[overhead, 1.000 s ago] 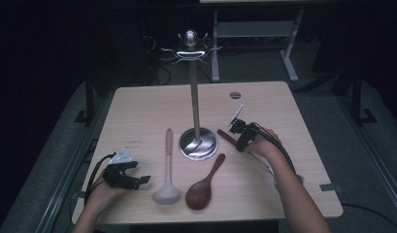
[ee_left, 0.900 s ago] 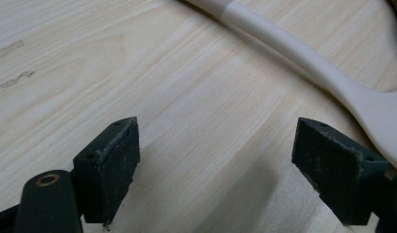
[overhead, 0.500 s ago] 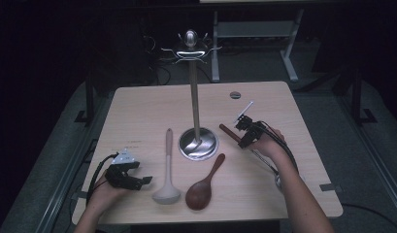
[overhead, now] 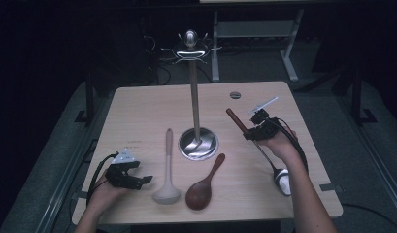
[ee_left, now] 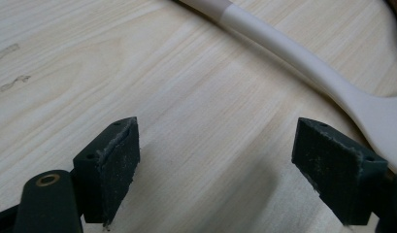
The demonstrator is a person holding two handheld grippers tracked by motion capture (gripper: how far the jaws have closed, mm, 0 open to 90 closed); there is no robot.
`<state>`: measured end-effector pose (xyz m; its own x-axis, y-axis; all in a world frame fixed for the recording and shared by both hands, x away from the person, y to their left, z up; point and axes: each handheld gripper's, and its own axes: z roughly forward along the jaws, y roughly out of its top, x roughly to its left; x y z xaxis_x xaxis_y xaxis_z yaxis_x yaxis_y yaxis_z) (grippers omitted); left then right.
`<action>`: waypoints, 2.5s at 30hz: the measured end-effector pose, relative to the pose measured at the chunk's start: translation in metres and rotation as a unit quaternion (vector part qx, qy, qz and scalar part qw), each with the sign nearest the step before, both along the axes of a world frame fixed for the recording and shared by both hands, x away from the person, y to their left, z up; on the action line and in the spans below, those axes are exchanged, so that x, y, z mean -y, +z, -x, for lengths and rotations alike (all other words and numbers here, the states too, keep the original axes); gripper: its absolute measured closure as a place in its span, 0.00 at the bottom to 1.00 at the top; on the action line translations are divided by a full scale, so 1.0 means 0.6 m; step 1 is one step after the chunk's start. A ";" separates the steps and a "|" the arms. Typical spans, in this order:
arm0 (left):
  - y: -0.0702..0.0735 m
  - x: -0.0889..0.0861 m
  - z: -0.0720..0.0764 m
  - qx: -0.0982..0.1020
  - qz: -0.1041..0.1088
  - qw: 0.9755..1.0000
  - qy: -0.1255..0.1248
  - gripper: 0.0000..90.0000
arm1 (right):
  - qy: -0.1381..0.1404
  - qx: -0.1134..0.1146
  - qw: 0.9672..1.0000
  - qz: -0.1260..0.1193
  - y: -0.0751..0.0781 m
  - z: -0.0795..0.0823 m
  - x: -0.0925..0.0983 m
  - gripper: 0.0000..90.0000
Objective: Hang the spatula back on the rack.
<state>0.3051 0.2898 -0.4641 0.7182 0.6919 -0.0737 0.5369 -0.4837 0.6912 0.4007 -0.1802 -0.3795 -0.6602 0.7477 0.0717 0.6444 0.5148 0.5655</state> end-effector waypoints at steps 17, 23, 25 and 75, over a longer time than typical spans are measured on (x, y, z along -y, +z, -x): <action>-0.002 0.001 -0.002 -0.004 0.006 1.000 0.004 0.19 | -0.009 0.089 0.987 -0.130 0.044 0.041 0.055 0.82; -0.002 0.002 -0.003 -0.002 -0.001 1.000 -0.003 0.19 | 0.002 0.119 0.980 -0.157 0.059 0.055 0.060 0.82; -0.002 0.002 -0.002 -0.003 -0.002 1.000 -0.003 0.19 | 0.008 0.128 0.977 -0.170 0.064 0.059 0.062 0.82; 0.000 0.002 0.001 -0.002 0.010 1.000 0.002 0.19 | 0.089 0.231 0.935 -0.256 0.219 0.002 -0.056 0.82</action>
<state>0.3042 0.2884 -0.4643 0.7155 0.6928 -0.0895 0.5409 -0.4684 0.6986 0.3995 -0.1468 -0.2481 -0.8197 0.5688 0.0671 0.2013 0.1764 0.9635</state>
